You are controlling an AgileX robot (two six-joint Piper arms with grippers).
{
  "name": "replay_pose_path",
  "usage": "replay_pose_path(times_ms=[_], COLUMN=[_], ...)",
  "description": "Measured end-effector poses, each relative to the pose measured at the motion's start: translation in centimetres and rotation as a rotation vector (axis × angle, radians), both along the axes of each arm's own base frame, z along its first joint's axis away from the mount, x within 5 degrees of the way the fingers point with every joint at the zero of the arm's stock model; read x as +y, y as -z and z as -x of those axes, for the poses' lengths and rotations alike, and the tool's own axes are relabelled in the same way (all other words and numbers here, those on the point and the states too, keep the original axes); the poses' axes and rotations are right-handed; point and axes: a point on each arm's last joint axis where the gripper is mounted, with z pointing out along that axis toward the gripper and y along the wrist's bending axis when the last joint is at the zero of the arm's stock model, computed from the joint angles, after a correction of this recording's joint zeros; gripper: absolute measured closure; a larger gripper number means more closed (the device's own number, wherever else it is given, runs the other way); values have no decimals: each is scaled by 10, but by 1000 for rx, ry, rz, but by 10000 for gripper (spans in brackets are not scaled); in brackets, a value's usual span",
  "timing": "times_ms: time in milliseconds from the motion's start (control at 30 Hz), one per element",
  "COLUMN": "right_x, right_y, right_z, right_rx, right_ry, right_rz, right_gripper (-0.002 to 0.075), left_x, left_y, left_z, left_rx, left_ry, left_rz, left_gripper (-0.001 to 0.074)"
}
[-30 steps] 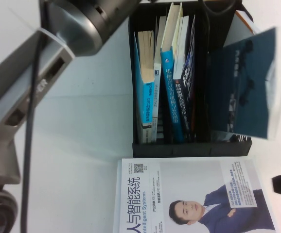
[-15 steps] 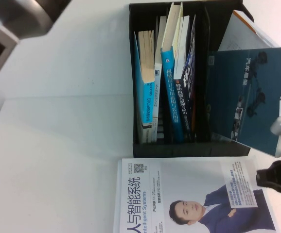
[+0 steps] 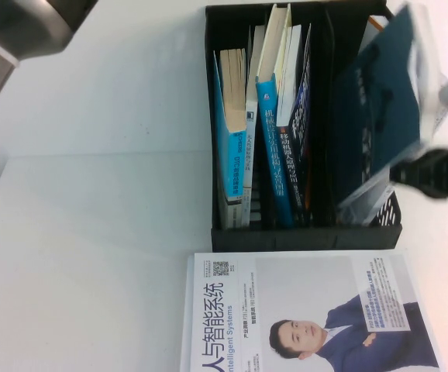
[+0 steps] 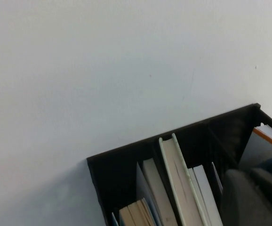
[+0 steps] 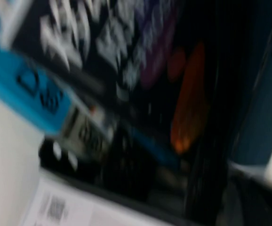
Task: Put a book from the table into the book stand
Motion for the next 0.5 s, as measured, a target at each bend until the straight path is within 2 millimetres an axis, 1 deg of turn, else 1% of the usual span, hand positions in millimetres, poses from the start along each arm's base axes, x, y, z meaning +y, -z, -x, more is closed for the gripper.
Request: replay_pose_path(times_ms=[100,167,300,367,500], right_x=[-1,-1,2,4,2], right_y=[-30,-54,-89,-96,-99], right_z=[-15,-24,-30,-29,-20], right_rx=[-121,-208,-311,-322,-298], right_ry=[29,32,-17,-47,-88], right_rz=[3,15,39,50,115], right_gripper=[731,731,731,731,731], left_x=[0,0,1,1,6], left_y=[0,1,1,2,0], left_z=[0,0,0,0,5], left_rx=[5,6,14,20,36], left_ry=[-2,-2,-5,-5,-9], left_rz=[-2,-5,-11,-26,-65], left_gripper=[736,736,737,737,737])
